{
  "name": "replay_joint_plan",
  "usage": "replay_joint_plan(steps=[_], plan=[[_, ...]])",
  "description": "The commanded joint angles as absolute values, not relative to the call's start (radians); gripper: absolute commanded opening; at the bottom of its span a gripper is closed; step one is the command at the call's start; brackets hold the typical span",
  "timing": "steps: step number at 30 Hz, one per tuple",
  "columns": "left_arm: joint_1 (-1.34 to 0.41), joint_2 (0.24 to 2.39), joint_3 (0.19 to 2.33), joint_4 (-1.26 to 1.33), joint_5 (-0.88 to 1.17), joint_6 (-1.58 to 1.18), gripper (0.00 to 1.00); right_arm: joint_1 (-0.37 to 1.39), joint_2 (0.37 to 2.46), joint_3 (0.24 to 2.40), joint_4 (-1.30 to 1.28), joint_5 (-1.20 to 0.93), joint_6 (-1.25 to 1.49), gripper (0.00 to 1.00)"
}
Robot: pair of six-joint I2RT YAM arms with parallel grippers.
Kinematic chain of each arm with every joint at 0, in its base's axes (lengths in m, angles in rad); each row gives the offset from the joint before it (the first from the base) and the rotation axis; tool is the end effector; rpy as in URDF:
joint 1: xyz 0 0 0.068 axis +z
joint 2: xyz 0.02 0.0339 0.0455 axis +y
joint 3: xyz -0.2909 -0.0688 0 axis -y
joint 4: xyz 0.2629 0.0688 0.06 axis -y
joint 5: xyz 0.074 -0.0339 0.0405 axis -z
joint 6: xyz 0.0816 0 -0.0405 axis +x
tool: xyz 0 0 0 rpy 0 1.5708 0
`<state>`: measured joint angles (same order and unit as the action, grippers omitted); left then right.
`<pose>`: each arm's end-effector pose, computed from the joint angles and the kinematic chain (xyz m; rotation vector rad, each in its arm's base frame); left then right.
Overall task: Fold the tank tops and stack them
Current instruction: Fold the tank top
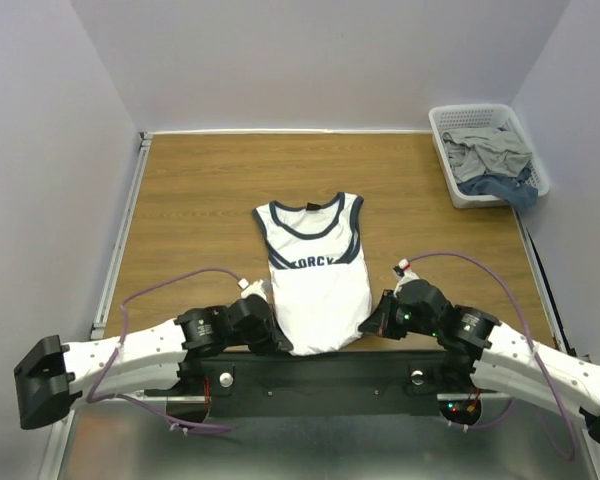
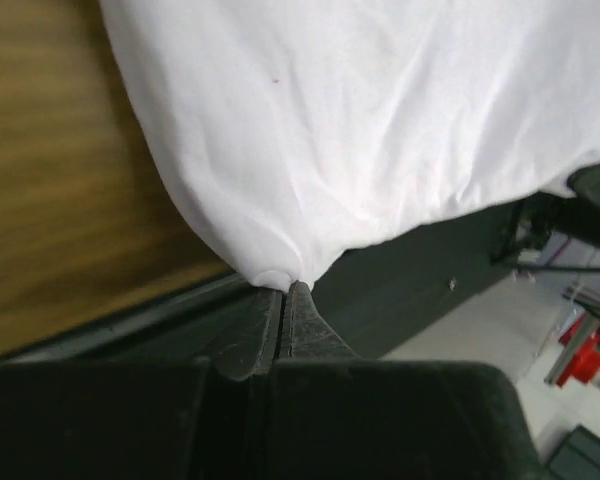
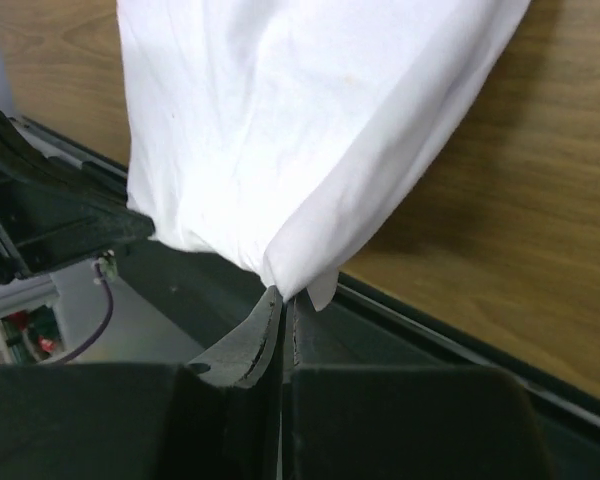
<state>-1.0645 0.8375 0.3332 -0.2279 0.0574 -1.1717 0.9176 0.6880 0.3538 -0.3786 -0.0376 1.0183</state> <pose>0.0929 -0.1772 0.1512 -0.1067 2.6146 -1.0817 0.1076 0.1456 0.1669 0.1049 2.5103 0.9734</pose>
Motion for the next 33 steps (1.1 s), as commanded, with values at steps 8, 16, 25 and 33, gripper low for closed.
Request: replay_joint_plan(steps=[8,16,25,33], plan=[[-1.250,0.781,0.511,-0.408,-0.179,-1.324,0.00,0.954,0.638,0.584,-0.578,0.161,0.996,0.00],[-0.987,0.827,0.627,-0.330,-0.120,-1.102,0.00,0.953,0.925,0.842,-0.540,0.342,0.833,0.00],[-0.726,0.951,0.759,-0.229,-0.034,-0.881,0.00,0.856,1.132,0.988,-0.419,0.335,0.687,0.00],[-0.560,1.081,0.850,-0.141,0.067,-0.790,0.00,0.690,1.268,1.112,-0.351,0.207,0.585,0.00]])
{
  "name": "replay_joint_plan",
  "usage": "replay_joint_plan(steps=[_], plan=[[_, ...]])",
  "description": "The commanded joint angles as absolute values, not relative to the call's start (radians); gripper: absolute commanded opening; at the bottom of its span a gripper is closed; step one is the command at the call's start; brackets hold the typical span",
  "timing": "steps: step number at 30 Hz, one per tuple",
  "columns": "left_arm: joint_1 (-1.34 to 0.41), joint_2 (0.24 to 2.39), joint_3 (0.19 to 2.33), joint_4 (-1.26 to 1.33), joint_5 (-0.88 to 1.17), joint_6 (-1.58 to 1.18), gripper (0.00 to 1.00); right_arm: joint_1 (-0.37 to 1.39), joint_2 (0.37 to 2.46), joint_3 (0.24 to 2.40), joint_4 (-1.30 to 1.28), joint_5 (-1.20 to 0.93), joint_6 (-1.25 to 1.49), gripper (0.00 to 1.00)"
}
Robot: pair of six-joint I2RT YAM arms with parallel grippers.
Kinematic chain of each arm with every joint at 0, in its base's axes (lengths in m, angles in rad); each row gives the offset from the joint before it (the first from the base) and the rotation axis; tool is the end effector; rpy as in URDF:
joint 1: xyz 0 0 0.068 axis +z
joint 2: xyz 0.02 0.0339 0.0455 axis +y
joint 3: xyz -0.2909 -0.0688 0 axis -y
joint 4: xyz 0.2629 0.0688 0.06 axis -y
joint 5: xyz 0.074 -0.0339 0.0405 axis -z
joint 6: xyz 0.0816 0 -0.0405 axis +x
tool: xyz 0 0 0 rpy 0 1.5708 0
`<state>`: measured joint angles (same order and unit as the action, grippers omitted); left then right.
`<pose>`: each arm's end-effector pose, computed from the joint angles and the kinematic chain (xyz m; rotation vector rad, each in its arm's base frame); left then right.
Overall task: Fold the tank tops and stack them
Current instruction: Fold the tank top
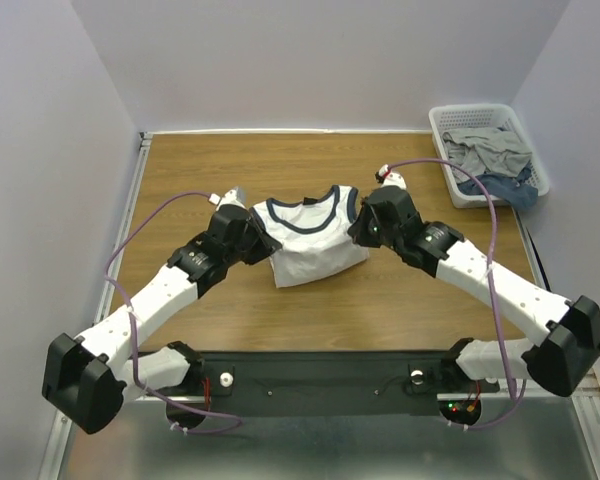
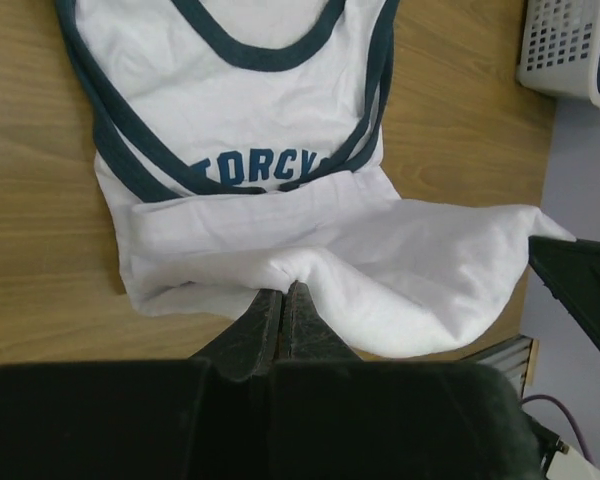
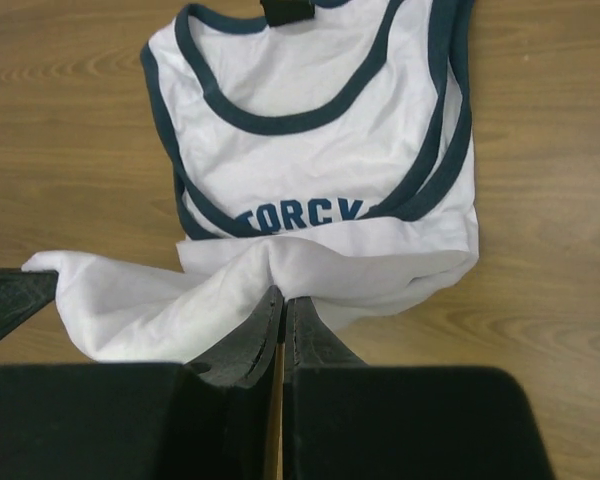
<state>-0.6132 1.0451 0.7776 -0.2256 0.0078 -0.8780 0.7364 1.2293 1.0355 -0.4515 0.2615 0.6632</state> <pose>0.2290 -0.1619 0.2798 -0.2850 2.1786 -0.8975 0.2470 0.1954 0.3039 0.0646 2.2340 0.4922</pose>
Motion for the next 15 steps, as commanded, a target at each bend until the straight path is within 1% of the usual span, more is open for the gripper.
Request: replay_joint_plan(steps=[1,7,14,15], plan=[[-0.546,1.094,0.856,-0.121,0.089,-0.785,0.00,0.668,1.282,1.121,-0.339,0.198,0.580,0.00],[-0.431,1.225,0.943,-0.034,0.147,-0.764,0.00,0.569,1.440,1.201,-0.275,0.097,0.548,0.00],[-0.388,1.442,1.017,0.075,0.178,-0.781,0.00,0.492,1.653,1.310,-0.218,0.006,0.541,0.00],[-0.387,1.510,1.020,0.090,0.176,-0.787,0.00,0.489,1.681,1.319,-0.210,0.005,0.543,0.01]])
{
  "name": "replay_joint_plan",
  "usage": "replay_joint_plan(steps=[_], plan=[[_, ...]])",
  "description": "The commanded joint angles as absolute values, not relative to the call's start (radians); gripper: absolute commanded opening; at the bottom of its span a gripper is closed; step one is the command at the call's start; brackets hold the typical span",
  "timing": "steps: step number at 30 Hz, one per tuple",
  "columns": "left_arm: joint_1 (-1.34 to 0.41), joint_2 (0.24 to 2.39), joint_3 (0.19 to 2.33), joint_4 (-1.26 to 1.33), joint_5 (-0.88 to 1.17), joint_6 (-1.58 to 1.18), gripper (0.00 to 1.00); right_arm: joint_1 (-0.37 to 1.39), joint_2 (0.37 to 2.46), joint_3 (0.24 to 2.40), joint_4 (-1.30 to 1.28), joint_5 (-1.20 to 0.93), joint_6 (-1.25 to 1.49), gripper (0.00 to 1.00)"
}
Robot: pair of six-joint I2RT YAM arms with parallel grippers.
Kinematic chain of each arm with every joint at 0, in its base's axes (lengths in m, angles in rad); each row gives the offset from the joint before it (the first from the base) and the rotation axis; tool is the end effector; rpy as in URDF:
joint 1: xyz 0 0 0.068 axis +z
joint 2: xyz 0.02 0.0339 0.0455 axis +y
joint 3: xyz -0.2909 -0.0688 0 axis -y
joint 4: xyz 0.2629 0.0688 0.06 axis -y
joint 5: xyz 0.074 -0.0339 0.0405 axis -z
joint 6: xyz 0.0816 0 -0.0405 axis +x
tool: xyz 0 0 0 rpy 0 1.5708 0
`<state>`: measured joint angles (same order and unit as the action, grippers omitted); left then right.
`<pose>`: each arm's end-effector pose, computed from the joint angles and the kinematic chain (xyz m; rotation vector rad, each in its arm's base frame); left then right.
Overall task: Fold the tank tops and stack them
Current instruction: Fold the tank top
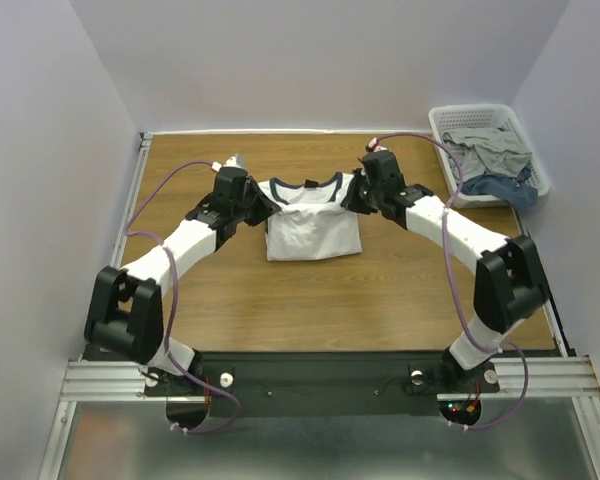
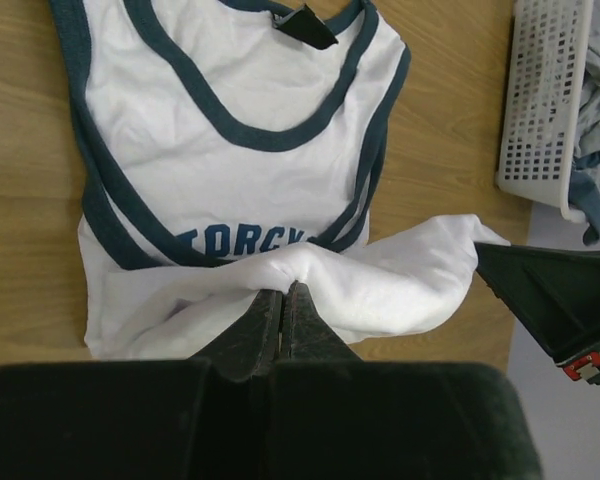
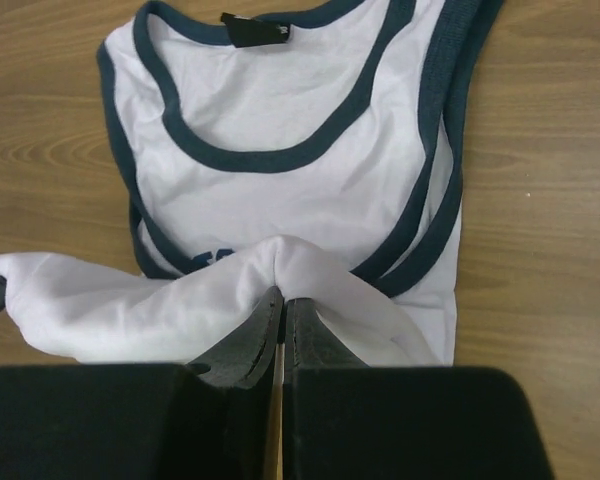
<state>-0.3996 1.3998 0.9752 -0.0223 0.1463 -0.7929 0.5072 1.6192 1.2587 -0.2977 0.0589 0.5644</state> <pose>0.3402 -0.1566 0.2797 -0.3198 2.1082 -0.8823 0.3731 0.2019 0.2724 0.0981 2.2763 0.5132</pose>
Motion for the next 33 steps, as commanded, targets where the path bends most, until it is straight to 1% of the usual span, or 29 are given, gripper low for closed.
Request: replay_joint_plan(steps=[1,5,8,11,13,18,20,21,22,23,25,26,27,28,29,33], plan=[[-0.382,1.547,1.022,0.122,0.186,-0.795,0.00,0.480,1.745,1.336,-0.193,0.005,0.549,0.00],[-0.377,1.753,1.061,0.187,0.198,-0.827,0.00,0.471,1.893,1.364,-0.161,-0.032,0.568,0.00],[-0.379,1.848,1.089,0.207,0.201,-0.842,0.00,0.472,1.971,1.345,-0.134,-0.034,0.581,0.00],[-0.387,1.867,1.068,0.209,0.213,-0.857,0.00,0.472,1.985,1.293,-0.111,-0.044,0.589,0.00],[-0.411,1.832,0.995,0.222,0.196,-0.867,0.00,0.476,1.939,1.195,-0.078,-0.049,0.614,0.00],[-0.494,1.702,0.778,0.271,0.176,-0.943,0.00,0.524,1.755,0.936,-0.035,-0.029,0.690,0.00],[-0.566,1.657,0.662,0.299,0.172,-0.977,0.00,0.580,1.643,0.801,-0.029,-0.006,0.719,0.00],[-0.589,1.607,0.588,0.304,0.172,-1.021,0.00,0.604,1.609,0.758,-0.029,-0.006,0.757,0.00],[-0.648,1.577,0.556,0.310,0.170,-1.041,0.00,0.627,1.526,0.718,-0.029,-0.006,0.778,0.00],[-0.675,1.513,0.496,0.308,0.164,-1.081,0.00,0.679,1.485,0.631,-0.029,0.030,0.825,0.00],[-0.725,1.435,0.448,0.279,0.158,-1.113,0.00,0.747,1.398,0.557,-0.037,0.035,0.871,0.00],[-0.770,1.349,0.419,0.252,0.138,-1.123,0.00,0.765,1.303,0.502,-0.044,0.043,0.911,0.00],[-0.787,1.303,0.419,0.220,0.123,-1.130,0.00,0.781,1.258,0.480,-0.064,0.054,0.929,0.00],[-0.801,1.255,0.404,0.148,0.092,-1.138,0.00,0.799,1.167,0.460,-0.108,0.072,0.940,0.01],[-0.802,1.168,0.403,0.112,0.080,-1.138,0.00,0.804,1.128,0.462,-0.133,0.084,0.951,0.00],[-0.802,1.008,0.474,-0.070,-0.023,-1.109,0.00,0.805,0.980,0.511,-0.245,0.143,0.939,0.00]])
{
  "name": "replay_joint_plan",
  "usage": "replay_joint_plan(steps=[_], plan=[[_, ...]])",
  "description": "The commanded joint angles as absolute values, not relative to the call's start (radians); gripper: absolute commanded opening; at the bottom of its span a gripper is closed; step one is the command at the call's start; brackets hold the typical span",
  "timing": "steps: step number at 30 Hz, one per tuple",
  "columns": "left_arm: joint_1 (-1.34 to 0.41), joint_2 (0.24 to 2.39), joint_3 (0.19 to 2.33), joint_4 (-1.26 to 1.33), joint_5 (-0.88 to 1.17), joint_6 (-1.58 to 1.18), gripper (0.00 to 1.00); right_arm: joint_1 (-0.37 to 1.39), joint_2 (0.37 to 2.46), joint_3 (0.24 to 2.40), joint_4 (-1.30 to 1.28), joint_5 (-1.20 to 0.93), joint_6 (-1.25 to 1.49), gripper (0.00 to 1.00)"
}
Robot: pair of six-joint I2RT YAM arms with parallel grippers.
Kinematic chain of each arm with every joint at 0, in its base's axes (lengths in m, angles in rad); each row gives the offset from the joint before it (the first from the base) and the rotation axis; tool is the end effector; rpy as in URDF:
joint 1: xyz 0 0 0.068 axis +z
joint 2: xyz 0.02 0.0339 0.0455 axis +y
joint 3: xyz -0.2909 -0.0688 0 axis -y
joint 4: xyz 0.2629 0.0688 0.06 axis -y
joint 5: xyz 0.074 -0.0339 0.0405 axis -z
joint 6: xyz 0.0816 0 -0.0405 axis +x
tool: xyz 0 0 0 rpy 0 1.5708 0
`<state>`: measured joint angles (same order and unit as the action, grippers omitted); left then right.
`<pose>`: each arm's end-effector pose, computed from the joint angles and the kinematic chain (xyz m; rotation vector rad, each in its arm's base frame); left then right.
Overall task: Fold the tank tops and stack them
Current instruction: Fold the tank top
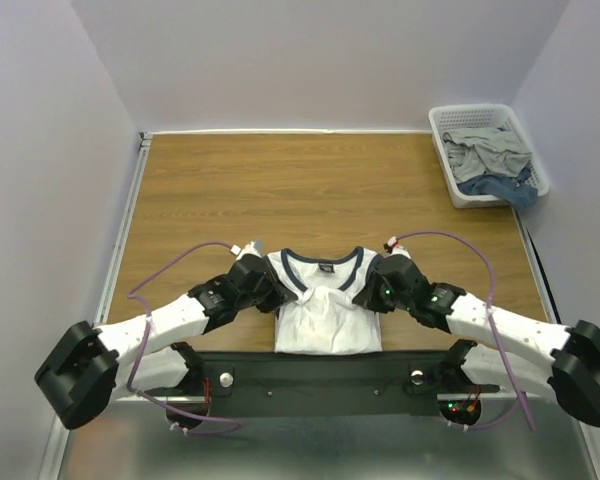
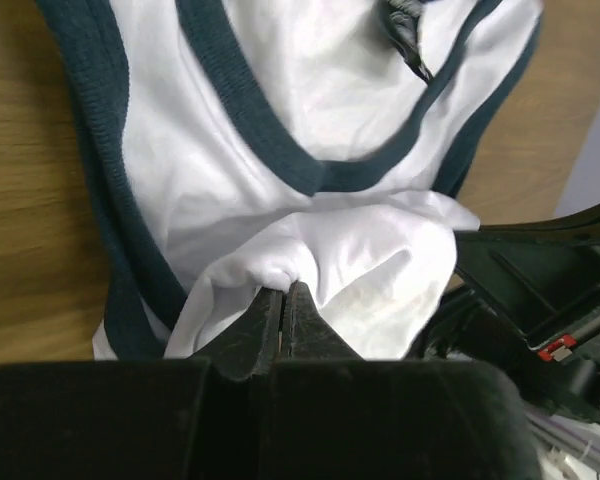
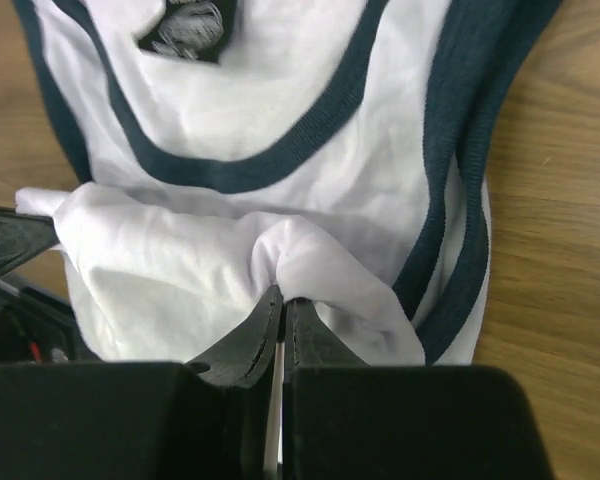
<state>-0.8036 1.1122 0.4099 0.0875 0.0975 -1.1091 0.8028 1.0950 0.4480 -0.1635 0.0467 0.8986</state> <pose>0.1730 -0.1908 0.1608 -0.3104 2.4215 -1.1018 0.1694 0.1699 0.1488 0.1438 2.5094 0.7163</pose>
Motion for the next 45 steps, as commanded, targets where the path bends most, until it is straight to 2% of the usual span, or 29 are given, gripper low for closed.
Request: replay_joint_plan(steps=[1,17,37,45], plan=[[-0.802,0.991,0.510,-0.119,-0.044,-1.098,0.00,0.805,0.970,0.532,-0.282,0.150,0.931,0.00],[-0.801,0.899,0.719,-0.250,-0.064,-1.051,0.00,0.805,0.925,0.819,-0.426,0.215,0.831,0.00],[-0.798,0.879,0.860,-0.299,-0.120,-1.003,0.00,0.805,0.956,0.976,-0.492,0.316,0.767,0.00],[-0.706,0.949,0.873,-0.249,-0.089,-0.934,0.00,0.805,1.028,0.991,-0.491,0.391,0.753,0.00]])
